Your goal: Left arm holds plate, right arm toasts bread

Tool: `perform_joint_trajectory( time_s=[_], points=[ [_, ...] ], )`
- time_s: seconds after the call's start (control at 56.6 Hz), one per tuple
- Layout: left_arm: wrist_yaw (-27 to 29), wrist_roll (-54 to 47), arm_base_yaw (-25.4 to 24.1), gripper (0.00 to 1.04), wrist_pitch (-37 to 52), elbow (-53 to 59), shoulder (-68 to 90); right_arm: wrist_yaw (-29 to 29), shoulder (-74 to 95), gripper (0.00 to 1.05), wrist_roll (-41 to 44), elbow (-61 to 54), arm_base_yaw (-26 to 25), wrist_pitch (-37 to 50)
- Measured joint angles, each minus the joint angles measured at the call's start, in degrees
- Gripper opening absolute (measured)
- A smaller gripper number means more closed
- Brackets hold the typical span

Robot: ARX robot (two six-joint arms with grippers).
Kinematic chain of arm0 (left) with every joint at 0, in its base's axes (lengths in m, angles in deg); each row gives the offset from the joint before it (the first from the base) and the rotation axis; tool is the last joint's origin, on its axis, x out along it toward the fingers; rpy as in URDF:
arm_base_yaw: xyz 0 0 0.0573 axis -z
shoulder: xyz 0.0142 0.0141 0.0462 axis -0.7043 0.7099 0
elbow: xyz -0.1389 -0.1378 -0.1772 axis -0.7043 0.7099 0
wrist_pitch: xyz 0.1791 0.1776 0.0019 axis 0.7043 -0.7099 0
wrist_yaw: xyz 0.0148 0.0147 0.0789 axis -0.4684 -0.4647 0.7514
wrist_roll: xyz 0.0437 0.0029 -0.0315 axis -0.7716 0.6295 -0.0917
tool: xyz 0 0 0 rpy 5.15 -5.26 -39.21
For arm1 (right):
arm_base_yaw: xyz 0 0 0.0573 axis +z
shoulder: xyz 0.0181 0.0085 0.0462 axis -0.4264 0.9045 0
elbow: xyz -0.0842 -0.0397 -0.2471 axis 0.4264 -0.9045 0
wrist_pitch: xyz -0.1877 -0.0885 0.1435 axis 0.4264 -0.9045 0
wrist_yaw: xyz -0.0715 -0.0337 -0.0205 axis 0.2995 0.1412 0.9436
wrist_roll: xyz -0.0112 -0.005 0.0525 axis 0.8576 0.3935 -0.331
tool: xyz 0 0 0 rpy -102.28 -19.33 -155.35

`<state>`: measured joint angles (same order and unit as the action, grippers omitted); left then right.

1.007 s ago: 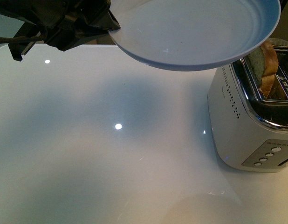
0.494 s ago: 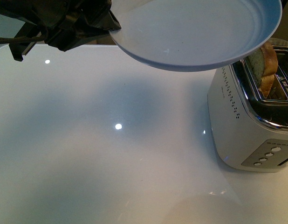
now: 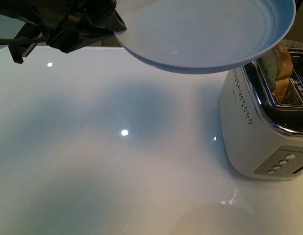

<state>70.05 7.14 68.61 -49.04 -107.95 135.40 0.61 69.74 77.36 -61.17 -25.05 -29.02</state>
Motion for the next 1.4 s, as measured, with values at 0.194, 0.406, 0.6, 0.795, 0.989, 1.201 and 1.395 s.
perform_joint_trajectory(
  time_s=[0.194, 0.406, 0.6, 0.795, 0.989, 1.201, 1.395],
  points=[
    [0.0, 0.0, 0.0, 0.03, 0.0, 0.0, 0.0, 0.0, 0.0, 0.62, 0.0, 0.0, 0.0, 0.0],
    [0.0, 0.0, 0.0, 0.03, 0.0, 0.0, 0.0, 0.0, 0.0, 0.94, 0.0, 0.0, 0.0, 0.0],
    [0.0, 0.0, 0.0, 0.03, 0.0, 0.0, 0.0, 0.0, 0.0, 0.96, 0.0, 0.0, 0.0, 0.0],
    [10.5, 1.9, 1.1, 0.03, -4.5, -1.1, 0.0, 0.0, 0.0, 0.96, 0.0, 0.0, 0.0, 0.0],
    [20.3, 4.4, 1.1, 0.03, -6.4, -1.6, -0.3, 0.0, -0.1, 0.96, 0.0, 0.0, 0.0, 0.0],
    [15.6, 5.3, -0.6, 0.03, -5.4, -1.6, -0.7, 0.0, -0.1, 0.96, 0.0, 0.0, 0.0, 0.0],
    [8.3, 3.6, -6.6, 0.03, -2.1, -1.0, -1.4, 0.0, -0.1, 0.96, 0.0, 0.0, 0.0, 0.0]
  ],
)
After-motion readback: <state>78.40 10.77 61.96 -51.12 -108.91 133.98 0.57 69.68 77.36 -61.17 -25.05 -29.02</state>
